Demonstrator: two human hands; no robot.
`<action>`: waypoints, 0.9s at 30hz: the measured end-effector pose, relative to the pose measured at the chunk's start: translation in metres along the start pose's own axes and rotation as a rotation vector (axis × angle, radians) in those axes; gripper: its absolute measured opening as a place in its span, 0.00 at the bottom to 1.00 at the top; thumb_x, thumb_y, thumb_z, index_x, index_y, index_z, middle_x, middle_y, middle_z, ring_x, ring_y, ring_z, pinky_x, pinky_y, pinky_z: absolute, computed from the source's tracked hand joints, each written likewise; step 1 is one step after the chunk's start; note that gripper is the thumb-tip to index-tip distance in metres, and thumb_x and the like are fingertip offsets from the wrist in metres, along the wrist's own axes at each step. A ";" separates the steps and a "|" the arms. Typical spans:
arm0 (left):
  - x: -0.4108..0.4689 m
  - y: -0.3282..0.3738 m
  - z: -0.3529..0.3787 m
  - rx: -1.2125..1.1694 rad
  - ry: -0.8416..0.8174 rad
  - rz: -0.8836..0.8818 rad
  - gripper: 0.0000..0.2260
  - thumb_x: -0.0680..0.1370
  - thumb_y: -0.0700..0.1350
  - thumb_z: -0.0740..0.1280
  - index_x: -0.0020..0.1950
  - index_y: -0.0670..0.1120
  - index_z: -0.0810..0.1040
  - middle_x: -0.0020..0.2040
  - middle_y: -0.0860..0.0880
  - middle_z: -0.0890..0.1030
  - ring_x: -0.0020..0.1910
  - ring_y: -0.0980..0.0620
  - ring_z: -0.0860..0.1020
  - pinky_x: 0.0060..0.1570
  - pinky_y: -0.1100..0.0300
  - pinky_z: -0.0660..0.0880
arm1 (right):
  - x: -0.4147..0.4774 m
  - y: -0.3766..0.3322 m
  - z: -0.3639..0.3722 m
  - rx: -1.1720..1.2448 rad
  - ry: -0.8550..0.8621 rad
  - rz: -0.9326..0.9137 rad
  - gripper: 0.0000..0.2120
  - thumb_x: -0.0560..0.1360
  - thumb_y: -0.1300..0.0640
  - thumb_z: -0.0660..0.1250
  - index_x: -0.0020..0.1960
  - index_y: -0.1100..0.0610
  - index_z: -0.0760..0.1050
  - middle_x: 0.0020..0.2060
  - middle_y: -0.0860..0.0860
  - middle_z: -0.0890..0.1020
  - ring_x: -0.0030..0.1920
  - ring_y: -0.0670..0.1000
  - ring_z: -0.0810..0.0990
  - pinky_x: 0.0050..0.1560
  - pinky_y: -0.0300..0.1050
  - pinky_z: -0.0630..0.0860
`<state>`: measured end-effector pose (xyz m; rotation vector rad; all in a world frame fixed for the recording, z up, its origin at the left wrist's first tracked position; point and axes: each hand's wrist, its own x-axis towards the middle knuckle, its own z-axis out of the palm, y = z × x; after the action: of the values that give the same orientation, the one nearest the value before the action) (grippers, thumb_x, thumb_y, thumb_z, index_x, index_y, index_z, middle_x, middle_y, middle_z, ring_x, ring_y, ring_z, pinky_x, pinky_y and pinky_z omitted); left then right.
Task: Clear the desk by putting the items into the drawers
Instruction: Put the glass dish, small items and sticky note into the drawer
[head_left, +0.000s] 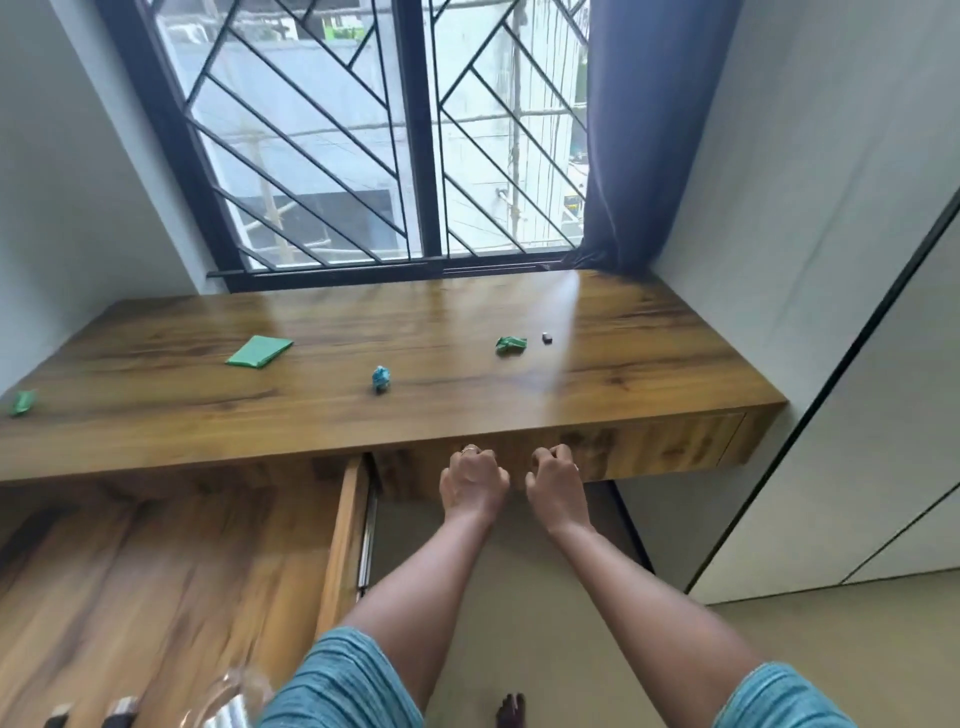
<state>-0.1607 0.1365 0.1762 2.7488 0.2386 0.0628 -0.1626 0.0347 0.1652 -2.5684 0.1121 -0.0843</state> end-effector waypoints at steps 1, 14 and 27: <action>0.010 0.008 0.003 -0.007 0.003 0.005 0.14 0.77 0.47 0.60 0.56 0.45 0.81 0.59 0.46 0.79 0.60 0.45 0.75 0.58 0.54 0.73 | 0.011 0.005 -0.003 -0.005 0.003 0.001 0.11 0.77 0.61 0.61 0.58 0.63 0.75 0.58 0.59 0.72 0.56 0.59 0.77 0.54 0.46 0.74; 0.209 0.085 0.025 -0.125 0.034 -0.006 0.15 0.75 0.47 0.61 0.58 0.46 0.80 0.59 0.46 0.79 0.60 0.46 0.76 0.57 0.58 0.72 | 0.231 0.029 -0.019 -0.076 0.024 0.012 0.14 0.76 0.64 0.58 0.59 0.62 0.75 0.57 0.59 0.73 0.56 0.60 0.77 0.56 0.47 0.73; 0.333 0.088 0.056 -0.140 0.038 0.049 0.15 0.77 0.46 0.60 0.61 0.47 0.78 0.62 0.48 0.77 0.63 0.48 0.73 0.61 0.59 0.69 | 0.380 0.020 0.018 -0.231 -0.182 -0.071 0.13 0.79 0.60 0.55 0.58 0.57 0.75 0.58 0.58 0.73 0.61 0.60 0.73 0.54 0.49 0.74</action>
<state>0.1851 0.0936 0.1611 2.6156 0.1699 0.1402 0.2156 -0.0097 0.1537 -2.7959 -0.0413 0.1434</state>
